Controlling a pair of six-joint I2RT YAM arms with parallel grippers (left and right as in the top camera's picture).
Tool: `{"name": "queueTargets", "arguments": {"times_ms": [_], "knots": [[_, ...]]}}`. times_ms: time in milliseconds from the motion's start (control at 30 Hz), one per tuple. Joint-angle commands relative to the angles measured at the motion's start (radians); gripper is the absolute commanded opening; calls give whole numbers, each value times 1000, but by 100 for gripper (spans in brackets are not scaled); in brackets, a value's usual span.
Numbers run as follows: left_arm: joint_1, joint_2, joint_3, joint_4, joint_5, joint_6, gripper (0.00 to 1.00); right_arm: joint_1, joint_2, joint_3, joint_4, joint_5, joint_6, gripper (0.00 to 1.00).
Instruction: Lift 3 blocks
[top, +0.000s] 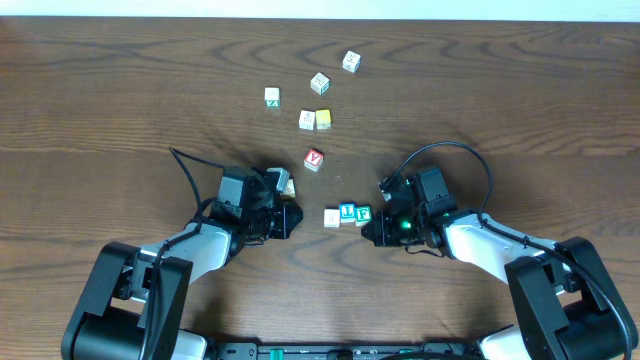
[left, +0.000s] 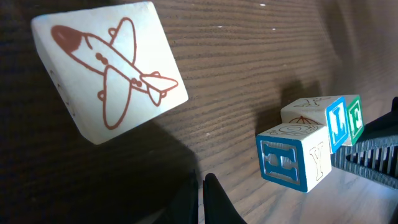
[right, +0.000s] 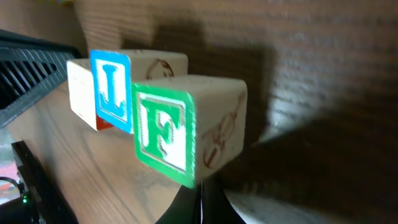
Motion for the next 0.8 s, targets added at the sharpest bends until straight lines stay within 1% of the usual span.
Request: {"name": "queueTargets", "arguments": {"times_ms": [0,233,767], "knots": [[7,6,10,-6,-39,2,7,29,10,-6,-8,5,1,1],[7,6,10,-7,-39,2,7,43,10,-6,45,10,10,1],[7,6,10,-6,-39,2,7,43,10,-6,74,27,10,1]]}}
